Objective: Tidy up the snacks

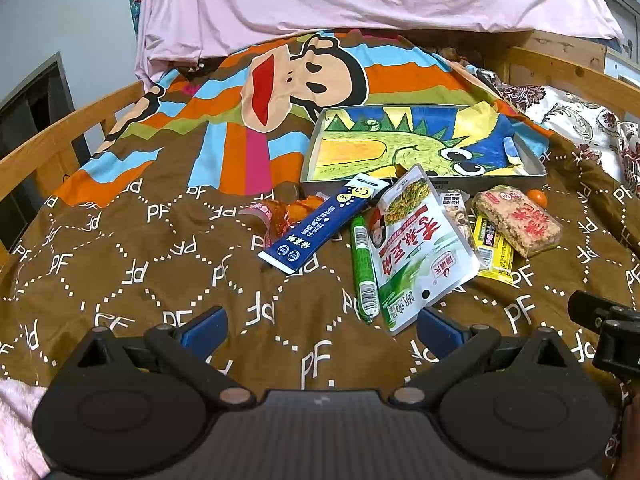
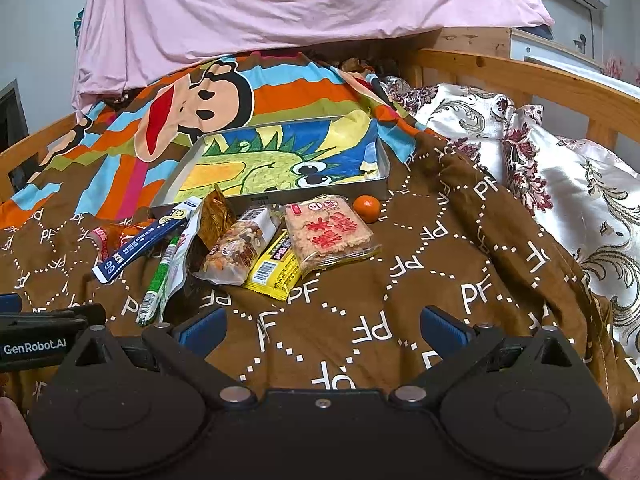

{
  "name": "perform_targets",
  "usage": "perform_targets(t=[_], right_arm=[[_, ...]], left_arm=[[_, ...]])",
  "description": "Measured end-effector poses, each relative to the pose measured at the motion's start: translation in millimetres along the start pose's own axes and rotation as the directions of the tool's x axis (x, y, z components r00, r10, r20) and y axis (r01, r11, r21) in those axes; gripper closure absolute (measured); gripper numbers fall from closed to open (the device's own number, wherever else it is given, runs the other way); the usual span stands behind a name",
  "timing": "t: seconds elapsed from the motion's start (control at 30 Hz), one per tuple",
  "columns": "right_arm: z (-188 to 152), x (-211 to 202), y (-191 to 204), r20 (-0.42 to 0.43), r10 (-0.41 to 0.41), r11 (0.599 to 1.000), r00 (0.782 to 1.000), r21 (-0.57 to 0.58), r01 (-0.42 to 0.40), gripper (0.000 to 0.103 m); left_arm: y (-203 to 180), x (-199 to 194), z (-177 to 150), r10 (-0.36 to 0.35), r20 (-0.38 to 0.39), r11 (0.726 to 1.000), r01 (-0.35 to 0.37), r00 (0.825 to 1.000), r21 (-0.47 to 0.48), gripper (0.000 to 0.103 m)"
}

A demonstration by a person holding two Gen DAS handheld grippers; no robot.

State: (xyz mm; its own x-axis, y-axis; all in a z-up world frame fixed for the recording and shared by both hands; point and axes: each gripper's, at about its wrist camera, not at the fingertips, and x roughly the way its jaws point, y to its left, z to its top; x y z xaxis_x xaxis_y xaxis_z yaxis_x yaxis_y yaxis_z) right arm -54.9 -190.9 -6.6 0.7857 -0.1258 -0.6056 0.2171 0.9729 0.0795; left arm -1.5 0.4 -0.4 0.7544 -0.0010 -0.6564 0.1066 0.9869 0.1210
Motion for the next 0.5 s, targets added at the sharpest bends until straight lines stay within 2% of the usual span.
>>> perform_targets(t=[0.3,0.5], right_arm=[[0,-6,5,0.041,0.013,0.999,0.999,-0.034,-0.011,0.001],[4,-8,5,0.062,0.021,0.999,0.998,-0.04,-0.019,0.001]], left_arm=[[1,1,1,-0.006,-0.01,1.0,0.006,1.0,-0.006,0.0],[11,8,9,-0.063,-0.066,0.997,0.06,0.996,-0.042,0.0]])
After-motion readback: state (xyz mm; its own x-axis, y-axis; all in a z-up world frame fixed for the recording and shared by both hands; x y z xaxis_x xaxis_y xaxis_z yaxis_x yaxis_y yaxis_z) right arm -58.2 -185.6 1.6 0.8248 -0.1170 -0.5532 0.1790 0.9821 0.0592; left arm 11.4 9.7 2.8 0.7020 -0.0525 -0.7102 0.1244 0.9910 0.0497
